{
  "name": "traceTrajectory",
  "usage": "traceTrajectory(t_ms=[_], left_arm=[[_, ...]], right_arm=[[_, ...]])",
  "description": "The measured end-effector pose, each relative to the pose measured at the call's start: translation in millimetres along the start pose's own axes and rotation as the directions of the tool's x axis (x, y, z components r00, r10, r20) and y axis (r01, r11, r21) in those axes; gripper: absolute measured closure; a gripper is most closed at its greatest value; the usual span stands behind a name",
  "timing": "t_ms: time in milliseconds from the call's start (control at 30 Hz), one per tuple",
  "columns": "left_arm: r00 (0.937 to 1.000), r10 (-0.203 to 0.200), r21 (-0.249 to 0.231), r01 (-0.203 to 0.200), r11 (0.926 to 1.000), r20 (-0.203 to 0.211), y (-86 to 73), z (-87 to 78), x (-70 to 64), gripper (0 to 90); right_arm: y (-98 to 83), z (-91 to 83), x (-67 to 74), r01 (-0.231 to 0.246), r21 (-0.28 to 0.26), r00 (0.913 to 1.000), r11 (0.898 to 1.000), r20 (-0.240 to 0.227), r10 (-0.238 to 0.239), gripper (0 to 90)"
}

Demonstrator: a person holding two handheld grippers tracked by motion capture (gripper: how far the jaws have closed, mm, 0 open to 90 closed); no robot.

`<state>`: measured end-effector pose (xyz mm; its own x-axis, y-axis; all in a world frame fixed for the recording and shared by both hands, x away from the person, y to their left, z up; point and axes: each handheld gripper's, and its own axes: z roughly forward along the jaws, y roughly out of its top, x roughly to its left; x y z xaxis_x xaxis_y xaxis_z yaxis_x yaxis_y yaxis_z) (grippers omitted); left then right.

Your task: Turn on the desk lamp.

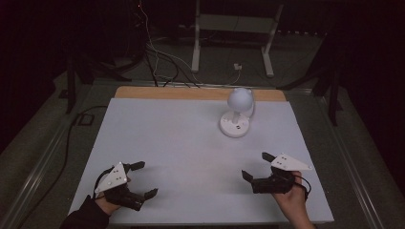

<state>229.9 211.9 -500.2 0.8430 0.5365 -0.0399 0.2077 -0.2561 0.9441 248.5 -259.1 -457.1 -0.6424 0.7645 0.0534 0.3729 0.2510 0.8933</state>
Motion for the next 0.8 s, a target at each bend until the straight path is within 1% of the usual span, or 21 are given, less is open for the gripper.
traceTrajectory(t_ms=[100, 167, 267, 367, 500, 567, 800], left_arm=[[1.0, 0.003, 0.005, -0.003, 1.0, 0.0, -0.2, 0.0, 0.0, 0.3], [1.0, 0.002, 0.001, -0.002, 1.0, 0.002, 0.1, -0.1, 0.1, 0.3], [1.0, 0.004, 0.007, -0.004, 1.0, 0.0, -0.3, -0.1, -0.2, 0.3], [1.0, 0.002, 0.0, -0.002, 1.0, 0.002, 0.1, -0.2, 0.1, 0.3], [1.0, 0.004, 0.003, -0.004, 1.0, 0.002, 0.0, -0.2, -0.2, 0.3], [1.0, 0.003, 0.001, -0.003, 1.0, 0.004, 0.0, -0.2, -0.2, 0.3], [1.0, 0.003, 0.005, -0.003, 1.0, 0.002, -0.2, -0.3, -0.4, 0.3]], right_arm=[[6.8, 0.5, -0.4, -0.003, -0.003, 1.0, 1.0, 0.005, 0.003, 0.0], [12.1, 0.5, -0.4, 0.004, -0.013, 1.0, 1.0, 0.008, -0.004, 0.0], [19.5, 2.8, -0.1, 0.011, -0.02, 0.9999, 1.0, 0.011, -0.011, 0.0], [26.3, 5.5, 0.3, 0.019, -0.025, 0.9998, 1.0, 0.013, -0.018, 0.0], [32.9, 9.8, -0.4, 0.019, -0.036, 0.9997, 0.999, 0.017, -0.019, 0.0], [35.6, 12.6, -0.7, 0.022, -0.032, 0.9996, 0.999, 0.019, -0.021, 0.0], [47.2, 22.0, -1.9, 0.028, -0.037, 0.9987, 0.999, 0.043, -0.026, 0.0]])
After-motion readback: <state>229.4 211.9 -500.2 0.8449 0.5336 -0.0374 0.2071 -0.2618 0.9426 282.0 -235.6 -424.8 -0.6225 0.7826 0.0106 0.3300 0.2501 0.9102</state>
